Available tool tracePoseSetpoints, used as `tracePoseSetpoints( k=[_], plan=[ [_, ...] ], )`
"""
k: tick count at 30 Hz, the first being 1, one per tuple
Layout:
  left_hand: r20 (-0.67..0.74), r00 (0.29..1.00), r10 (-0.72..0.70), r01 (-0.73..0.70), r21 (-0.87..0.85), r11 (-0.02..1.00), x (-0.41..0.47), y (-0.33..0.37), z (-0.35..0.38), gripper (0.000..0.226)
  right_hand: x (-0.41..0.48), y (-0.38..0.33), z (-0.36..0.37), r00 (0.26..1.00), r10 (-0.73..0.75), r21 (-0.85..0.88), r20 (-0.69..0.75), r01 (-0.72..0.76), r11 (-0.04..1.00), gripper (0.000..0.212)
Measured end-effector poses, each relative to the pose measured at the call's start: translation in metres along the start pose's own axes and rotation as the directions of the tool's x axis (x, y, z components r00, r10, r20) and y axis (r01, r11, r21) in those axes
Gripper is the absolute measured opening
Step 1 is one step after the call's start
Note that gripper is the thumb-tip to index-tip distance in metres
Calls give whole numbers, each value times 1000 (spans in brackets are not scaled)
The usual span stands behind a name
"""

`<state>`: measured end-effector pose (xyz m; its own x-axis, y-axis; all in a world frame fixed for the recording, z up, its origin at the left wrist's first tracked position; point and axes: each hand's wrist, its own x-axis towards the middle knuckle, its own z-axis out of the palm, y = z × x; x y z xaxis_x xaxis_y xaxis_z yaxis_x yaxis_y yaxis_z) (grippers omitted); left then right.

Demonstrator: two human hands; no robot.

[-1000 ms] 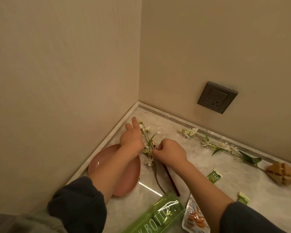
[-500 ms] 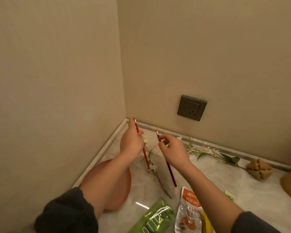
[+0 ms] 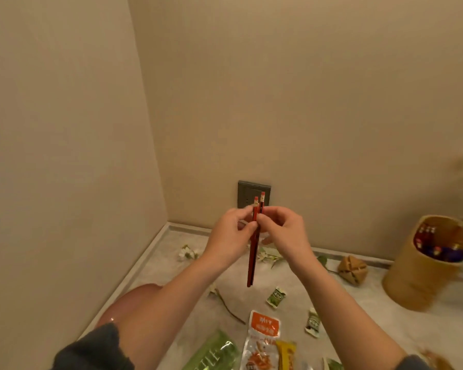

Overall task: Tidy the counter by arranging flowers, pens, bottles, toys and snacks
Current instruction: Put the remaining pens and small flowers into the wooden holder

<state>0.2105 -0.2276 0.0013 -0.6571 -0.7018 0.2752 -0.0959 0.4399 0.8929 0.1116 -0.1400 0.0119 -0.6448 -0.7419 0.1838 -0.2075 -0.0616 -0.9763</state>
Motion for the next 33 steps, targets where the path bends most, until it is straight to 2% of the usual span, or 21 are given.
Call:
tracePoseSetpoints(
  k=[4,11,16,21,29,33],
  plan=[
    [68,994,86,-85,-20,996,2,26,43,40,-9,-17,-56,997,64,72,-33,-62,995,11],
    [184,960,210,-195,-95,976,1,80,140,39,-33,-31,-168,987,61,-78,-147,-74,994,11],
    [194,944,269,-235,-182,955,1,122,203,40,-45,-40,-238,976,-86,-291,-199,25,956,16],
    [136,927,350,-304,-276,912,4,161,251,39,-53,-55,-291,927,-276,-480,-254,127,868,19],
    [0,886,464,-455,-198,868,19,181,295,35,-47,-59,-337,841,-447,-638,-304,169,751,14],
    [34,877,479,-475,-78,876,33,172,309,39,-37,-46,-347,849,-433,-643,-303,153,750,14]
  ],
)
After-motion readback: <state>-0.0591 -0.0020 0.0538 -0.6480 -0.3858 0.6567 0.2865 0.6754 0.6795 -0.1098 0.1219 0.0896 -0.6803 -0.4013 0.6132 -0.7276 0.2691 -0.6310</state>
